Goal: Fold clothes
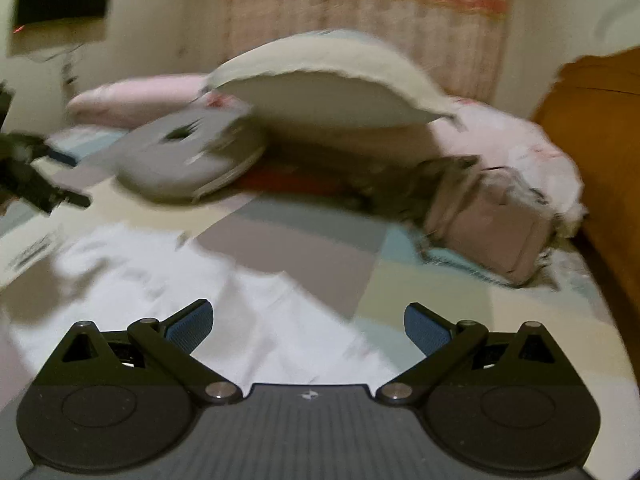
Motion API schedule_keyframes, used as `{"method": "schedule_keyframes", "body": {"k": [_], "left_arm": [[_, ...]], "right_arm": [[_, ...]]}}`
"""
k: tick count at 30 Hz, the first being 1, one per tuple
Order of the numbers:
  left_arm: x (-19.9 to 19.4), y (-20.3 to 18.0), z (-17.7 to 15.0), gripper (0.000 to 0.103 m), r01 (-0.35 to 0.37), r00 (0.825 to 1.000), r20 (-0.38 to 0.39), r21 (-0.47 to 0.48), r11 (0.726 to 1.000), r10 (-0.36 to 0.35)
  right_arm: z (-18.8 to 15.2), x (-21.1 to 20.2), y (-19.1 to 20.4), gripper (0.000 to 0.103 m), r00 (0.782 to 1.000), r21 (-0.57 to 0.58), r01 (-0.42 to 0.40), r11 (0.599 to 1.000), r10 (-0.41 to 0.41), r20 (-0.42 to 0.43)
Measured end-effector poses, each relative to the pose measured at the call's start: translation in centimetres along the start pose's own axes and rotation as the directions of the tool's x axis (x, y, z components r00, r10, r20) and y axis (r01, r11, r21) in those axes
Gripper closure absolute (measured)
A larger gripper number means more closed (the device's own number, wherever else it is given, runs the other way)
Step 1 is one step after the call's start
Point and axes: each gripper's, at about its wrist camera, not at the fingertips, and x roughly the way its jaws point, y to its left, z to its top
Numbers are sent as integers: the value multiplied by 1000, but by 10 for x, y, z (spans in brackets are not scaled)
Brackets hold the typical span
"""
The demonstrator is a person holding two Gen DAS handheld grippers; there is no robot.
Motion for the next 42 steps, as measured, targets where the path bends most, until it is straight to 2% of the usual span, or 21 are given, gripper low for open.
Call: {"method": "schedule_keyframes", "body": {"k": [2, 4, 5, 7, 9, 11, 13, 16, 20, 23, 25, 26, 29, 33, 36, 39, 42], "left_arm": [[-6, -11, -13, 1, 117, 993, -28, -7, 993, -117], [-5, -26, -26, 1, 195, 979, -60, -2, 981, -195], [-3, -32, -31, 1, 202, 977, -72, 17, 979, -200], [2, -45, -40, 1, 215, 973, -95, 53, 975, -209], [6, -52, -47, 1, 204, 974, -112, 79, 976, -195], [9, -55, -50, 1, 197, 975, -121, 89, 976, -186], [10, -53, -52, 1, 188, 977, -120, 80, 979, -178], [8, -47, -53, 1, 175, 980, -107, 52, 983, -169], [-6, -40, -54, 1, 202, 978, -45, -16, 979, -202], [-14, -37, -58, 1, 250, 968, -9, -57, 967, -251], [-14, -40, -64, 1, 269, 962, -23, -61, 961, -270], [-13, -42, -67, 1, 258, 965, -38, -61, 964, -261], [-17, -48, -78, 1, 219, 973, -58, -47, 975, -221], [-35, -55, -88, 1, 236, 971, -43, -15, 972, -237], [-42, -65, -91, 1, 228, 973, -27, 19, 973, -228], [-43, -74, -93, 1, 242, 970, -26, 18, 970, -241], [-40, -80, -101, 1, 239, 969, -69, 3, 971, -238]], "right_arm": [[-11, 8, 13, 7, 998, -73, -33, 997, 30, -49], [-21, 25, 26, 21, 993, -138, -52, 989, 36, -114], [-26, 33, 32, 24, 988, -169, -63, 984, 38, -147], [-33, 47, 40, 41, 982, -220, -48, 974, 6, -187], [-36, 57, 36, 49, 979, -223, -35, 974, -11, -203], [-36, 61, 18, 50, 980, -135, 3, 991, -29, -195], [-35, 64, -8, 50, 981, 0, 52, 999, -51, -185], [-38, 70, -42, 49, 975, 173, 130, 976, -94, -202], [-50, 56, -52, 49, 987, 288, 75, 955, -30, -158], [-58, 44, -49, 53, 990, 310, 72, 948, -31, -136], [-65, 36, -44, 71, 990, 321, 71, 945, -27, -141], [-69, 33, -42, 74, 988, 331, 77, 940, -28, -149], [-81, 11, -32, 74, 991, 373, 67, 925, -19, -130], [-99, -18, -15, 74, 993, 399, 44, 916, 5, -120], [-109, -25, 1, 74, 992, 369, 40, 929, 9, -129], [-110, -26, 10, 91, 990, 355, 47, 934, 2, -138], [-115, -32, 14, 95, 988, 359, 66, 931, -12, -152]]}}
